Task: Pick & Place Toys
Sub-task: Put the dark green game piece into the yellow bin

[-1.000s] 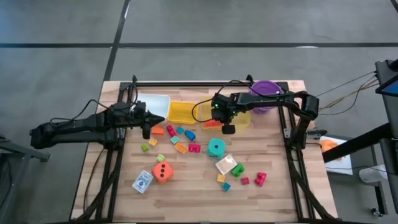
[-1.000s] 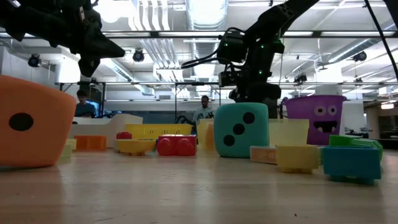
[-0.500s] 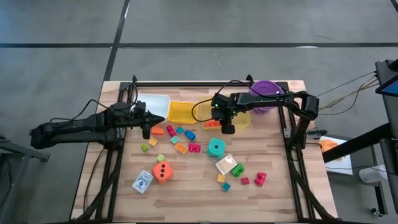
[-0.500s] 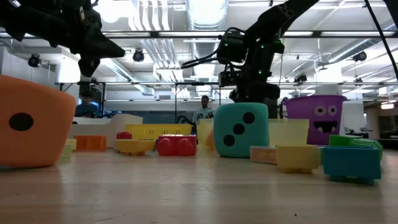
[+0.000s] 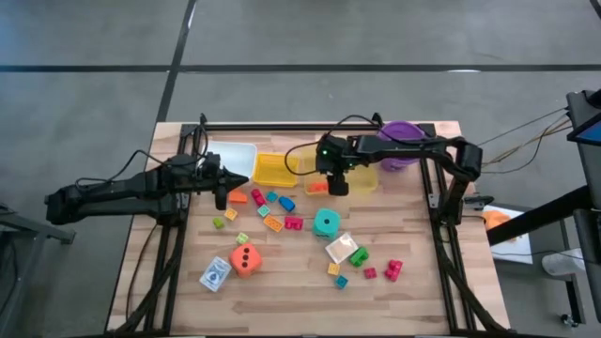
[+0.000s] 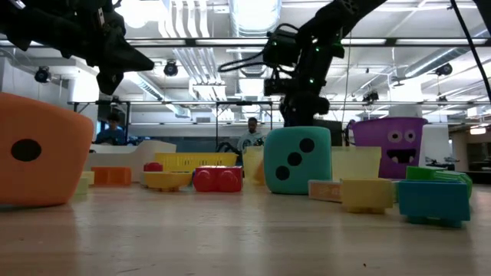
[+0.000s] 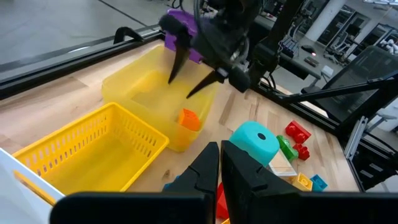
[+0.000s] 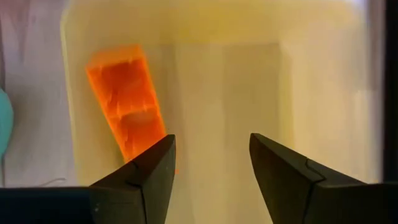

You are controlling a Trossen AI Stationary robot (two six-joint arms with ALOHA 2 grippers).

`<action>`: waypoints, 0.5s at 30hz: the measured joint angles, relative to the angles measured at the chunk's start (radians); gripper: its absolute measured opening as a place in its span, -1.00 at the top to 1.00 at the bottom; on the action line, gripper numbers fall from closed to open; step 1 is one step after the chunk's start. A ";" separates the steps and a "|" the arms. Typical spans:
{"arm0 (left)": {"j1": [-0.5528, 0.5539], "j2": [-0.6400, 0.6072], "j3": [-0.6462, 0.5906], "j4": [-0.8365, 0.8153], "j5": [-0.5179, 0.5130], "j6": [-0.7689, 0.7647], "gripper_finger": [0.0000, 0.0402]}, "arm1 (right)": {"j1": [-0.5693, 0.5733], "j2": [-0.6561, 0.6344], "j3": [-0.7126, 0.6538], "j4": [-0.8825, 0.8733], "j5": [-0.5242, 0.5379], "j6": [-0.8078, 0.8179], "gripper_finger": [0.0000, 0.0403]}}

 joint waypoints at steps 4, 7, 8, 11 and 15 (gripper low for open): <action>0.000 0.000 0.000 0.000 0.000 0.000 0.90 | 0.001 -0.017 0.033 -0.026 -0.001 0.061 -0.01; 0.000 0.000 0.000 0.000 0.000 0.000 0.90 | 0.002 -0.032 0.053 -0.090 -0.001 0.146 -0.01; 0.000 0.000 0.000 0.000 0.000 0.000 0.90 | 0.003 -0.039 0.057 -0.113 -0.001 0.177 -0.01; 0.000 0.000 0.000 0.000 0.000 0.000 0.90 | 0.016 -0.071 0.057 -0.175 -0.001 0.246 -0.01; 0.000 0.000 0.000 0.000 0.000 0.000 0.90 | 0.063 -0.129 0.027 -0.189 0.000 0.276 -0.01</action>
